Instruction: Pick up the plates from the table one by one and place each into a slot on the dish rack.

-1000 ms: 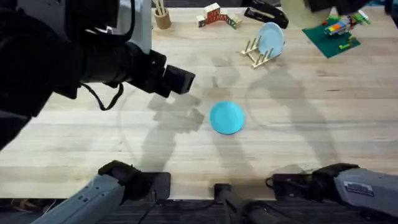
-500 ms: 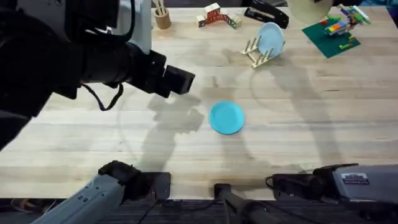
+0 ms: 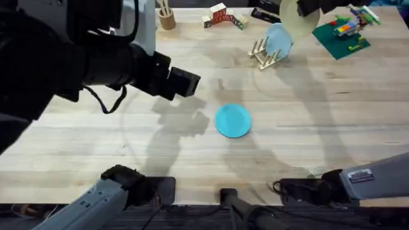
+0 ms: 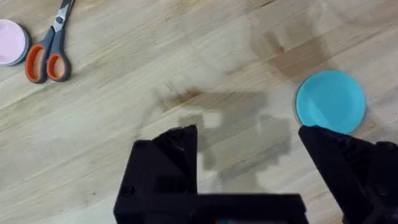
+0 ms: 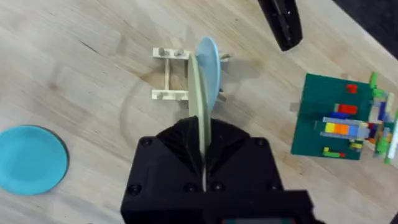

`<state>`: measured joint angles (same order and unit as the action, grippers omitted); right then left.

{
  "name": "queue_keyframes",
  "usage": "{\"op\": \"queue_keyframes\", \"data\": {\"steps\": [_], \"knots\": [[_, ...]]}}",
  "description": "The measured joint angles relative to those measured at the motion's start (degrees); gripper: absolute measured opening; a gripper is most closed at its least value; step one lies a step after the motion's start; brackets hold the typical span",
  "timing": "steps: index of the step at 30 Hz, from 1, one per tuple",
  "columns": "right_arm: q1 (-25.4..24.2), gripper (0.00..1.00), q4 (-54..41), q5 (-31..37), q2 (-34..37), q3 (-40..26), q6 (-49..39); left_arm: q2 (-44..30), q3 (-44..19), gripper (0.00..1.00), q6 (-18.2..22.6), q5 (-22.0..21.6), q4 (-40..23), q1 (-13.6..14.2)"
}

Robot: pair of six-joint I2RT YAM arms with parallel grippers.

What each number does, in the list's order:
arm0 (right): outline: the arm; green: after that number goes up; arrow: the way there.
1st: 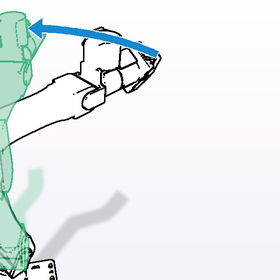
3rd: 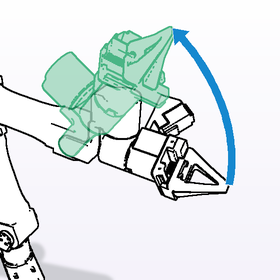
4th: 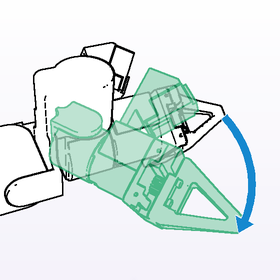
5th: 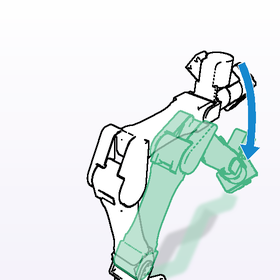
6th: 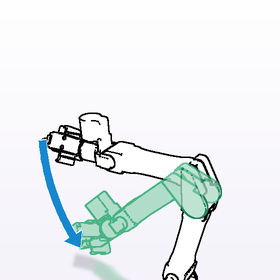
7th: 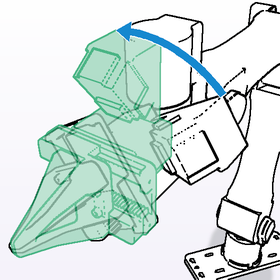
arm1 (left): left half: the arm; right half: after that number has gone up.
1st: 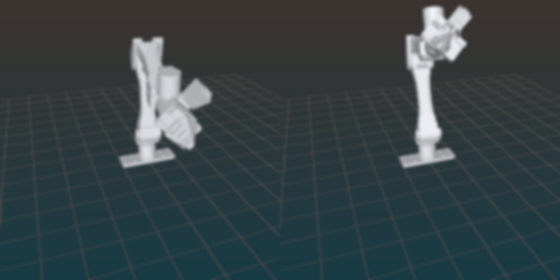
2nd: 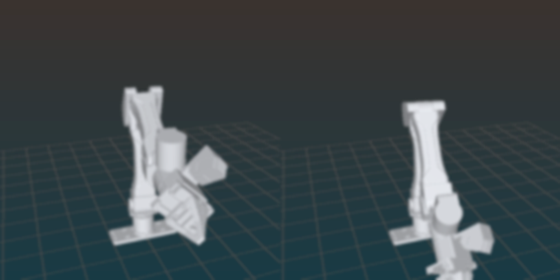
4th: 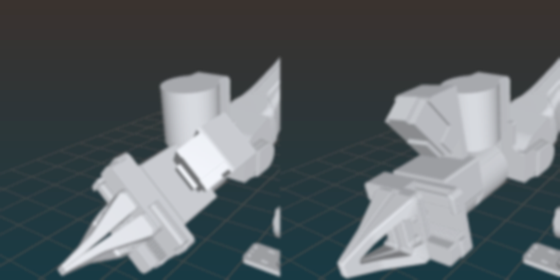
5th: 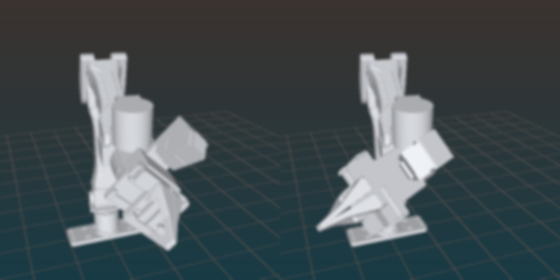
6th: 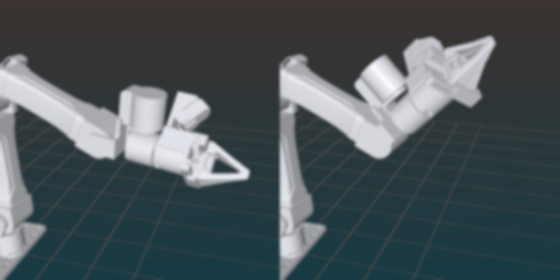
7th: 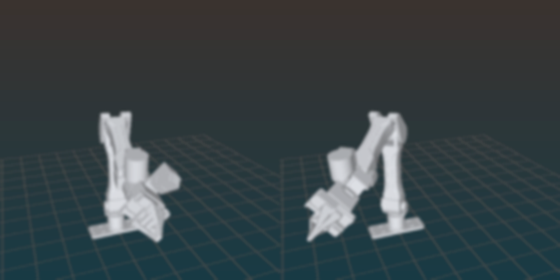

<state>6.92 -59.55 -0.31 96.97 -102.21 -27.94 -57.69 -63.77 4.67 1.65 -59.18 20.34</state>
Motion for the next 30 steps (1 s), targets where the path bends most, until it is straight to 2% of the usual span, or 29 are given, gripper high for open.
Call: {"op": "queue_keyframes", "data": {"steps": [30], "knots": [[-0.09, 0.03, 5.55, -0.89, 9.9, -0.07, 0.0, 0.0, 0.0, 0.995, 0.0, 0.0, 0.0, 0.0]]}}
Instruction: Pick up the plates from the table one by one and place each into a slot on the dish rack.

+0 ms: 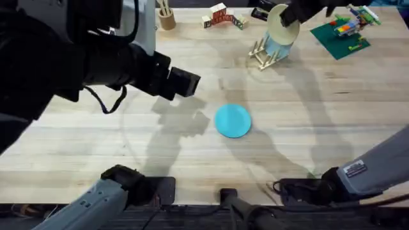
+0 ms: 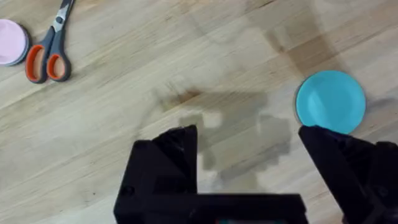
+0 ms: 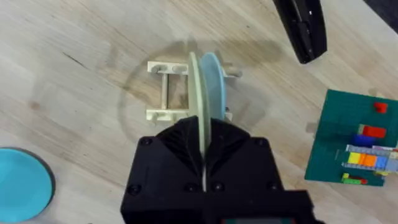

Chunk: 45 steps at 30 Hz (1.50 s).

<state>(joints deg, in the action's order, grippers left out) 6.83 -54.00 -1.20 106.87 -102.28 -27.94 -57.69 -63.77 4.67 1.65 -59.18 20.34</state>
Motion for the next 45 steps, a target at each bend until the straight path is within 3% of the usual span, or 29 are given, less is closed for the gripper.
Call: {"op": "queue_keyframes", "data": {"steps": [20, 45], "knots": [[0.0, 0.03, 1.01, -0.78, 4.33, 0.0, 0.0, 0.02, 0.0, 0.995, 0.0, 0.0, -0.01, 0.0], [0.0, 0.047, 1.07, -1.04, 4.41, 0.0, 0.0, 0.0, 0.0, 0.994, 0.0, 0.0, -0.44, 0.0]]}}
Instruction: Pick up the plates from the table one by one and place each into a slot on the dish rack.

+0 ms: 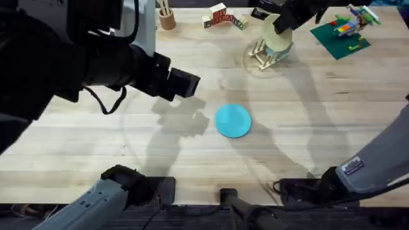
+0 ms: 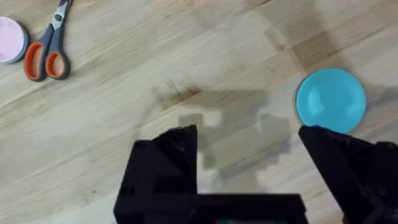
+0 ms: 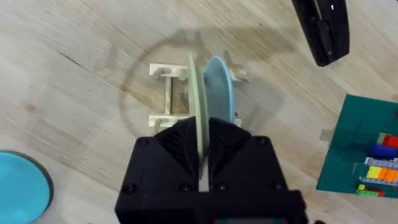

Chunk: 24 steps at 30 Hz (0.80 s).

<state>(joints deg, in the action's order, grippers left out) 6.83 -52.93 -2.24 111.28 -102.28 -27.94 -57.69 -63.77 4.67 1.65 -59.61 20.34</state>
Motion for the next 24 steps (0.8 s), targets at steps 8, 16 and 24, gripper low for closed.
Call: {"op": "queue_keyframes", "data": {"steps": [8, 16, 24], "knots": [[0.0, 0.123, 0.02, -0.2, 0.01, 0.0, 0.0, 0.0, 0.0, 0.995, -0.02, 0.0, 0.0, 0.0], [0.02, 0.138, -0.07, -0.2, 0.0, 0.0, 0.0, 0.02, 0.0, 0.995, -0.02, 0.0, 0.0, 0.0], [0.7, 0.211, -1.6, -0.17, -0.91, -0.39, 0.98, 0.0, 0.0, 0.995, -0.02, 0.0, 0.0, 0.0]]}}
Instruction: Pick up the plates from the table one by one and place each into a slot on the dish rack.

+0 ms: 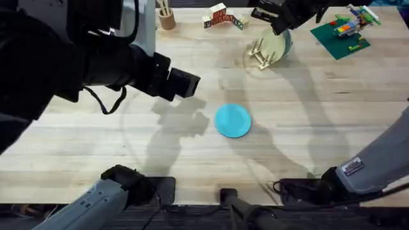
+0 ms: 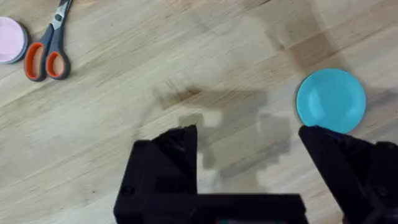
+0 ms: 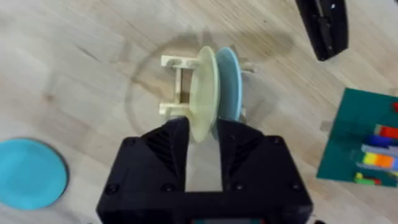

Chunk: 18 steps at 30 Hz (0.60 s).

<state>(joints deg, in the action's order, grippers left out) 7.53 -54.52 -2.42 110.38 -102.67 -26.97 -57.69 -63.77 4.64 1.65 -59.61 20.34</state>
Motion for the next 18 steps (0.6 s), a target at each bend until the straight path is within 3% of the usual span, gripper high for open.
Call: {"op": "queue_keyframes", "data": {"steps": [10, 13, 14, 18], "knots": [[0.44, 0.546, -7.68, -0.01, -14.15, -0.6, 0.76, 0.0, 0.0, 0.994, 0.01, 0.0, 0.02, 0.0], [0.44, 0.934, -10.22, -0.01, -17.89, -0.7, 0.96, 0.01, 0.0, 0.994, 0.0, 0.0, 0.02, 0.0], [0.44, 0.978, -11.01, 0.0, -18.99, -0.7, 0.86, 0.0, 0.0, 0.994, 0.0, 0.0, 0.0, 0.0], [0.44, 0.995, -13.02, -0.02, -22.46, -0.7, 1.79, 0.02, 0.0, 0.993, 0.0, 0.0, 0.0, 0.0]]}}
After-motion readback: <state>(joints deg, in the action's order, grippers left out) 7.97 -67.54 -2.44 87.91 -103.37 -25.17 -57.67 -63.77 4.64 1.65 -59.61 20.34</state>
